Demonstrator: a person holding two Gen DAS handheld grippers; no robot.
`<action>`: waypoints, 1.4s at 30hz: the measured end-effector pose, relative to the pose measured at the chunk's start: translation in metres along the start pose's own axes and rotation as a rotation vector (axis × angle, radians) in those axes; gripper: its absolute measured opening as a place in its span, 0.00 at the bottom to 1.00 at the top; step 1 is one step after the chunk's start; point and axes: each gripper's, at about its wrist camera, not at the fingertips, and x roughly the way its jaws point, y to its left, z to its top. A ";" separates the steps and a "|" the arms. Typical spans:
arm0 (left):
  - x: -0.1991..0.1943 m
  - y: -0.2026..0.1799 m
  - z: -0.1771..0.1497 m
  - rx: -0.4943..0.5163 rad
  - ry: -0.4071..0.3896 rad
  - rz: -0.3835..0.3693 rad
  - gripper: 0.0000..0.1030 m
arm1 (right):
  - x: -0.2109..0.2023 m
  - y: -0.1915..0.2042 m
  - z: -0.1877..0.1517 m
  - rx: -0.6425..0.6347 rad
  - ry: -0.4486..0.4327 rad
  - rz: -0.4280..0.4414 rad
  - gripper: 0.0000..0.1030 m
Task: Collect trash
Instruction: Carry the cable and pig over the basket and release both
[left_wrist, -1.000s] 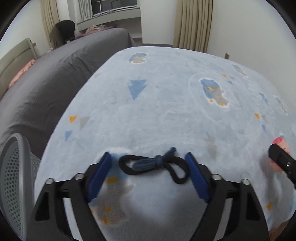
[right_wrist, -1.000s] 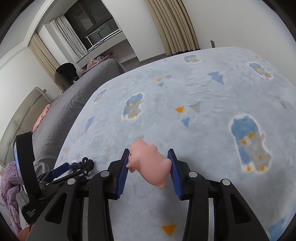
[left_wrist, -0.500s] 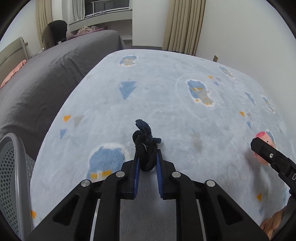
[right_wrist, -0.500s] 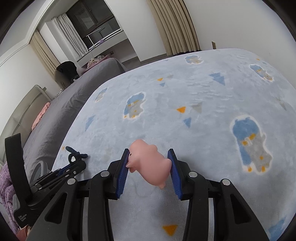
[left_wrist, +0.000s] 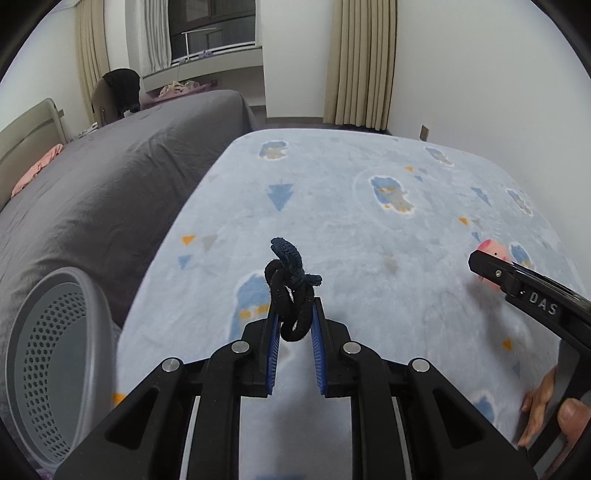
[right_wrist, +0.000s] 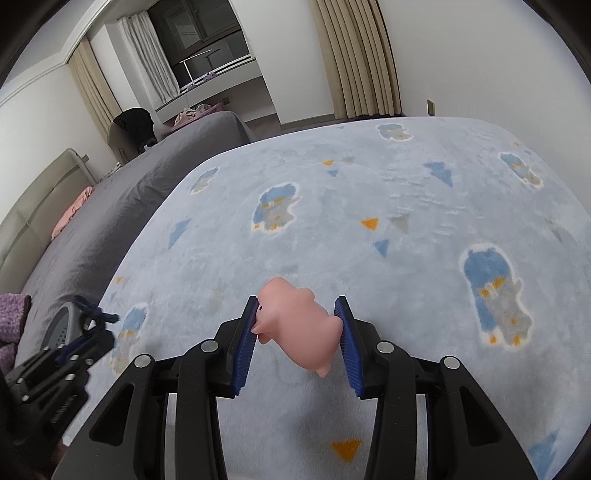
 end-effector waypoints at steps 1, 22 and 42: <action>-0.005 0.005 -0.001 -0.002 -0.004 0.004 0.16 | -0.002 0.002 -0.001 -0.003 -0.003 0.000 0.39; -0.098 0.157 -0.041 -0.112 -0.082 0.222 0.16 | -0.032 0.149 -0.036 -0.225 0.014 0.143 0.39; -0.083 0.249 -0.072 -0.240 -0.019 0.301 0.16 | -0.006 0.287 -0.059 -0.395 0.096 0.286 0.39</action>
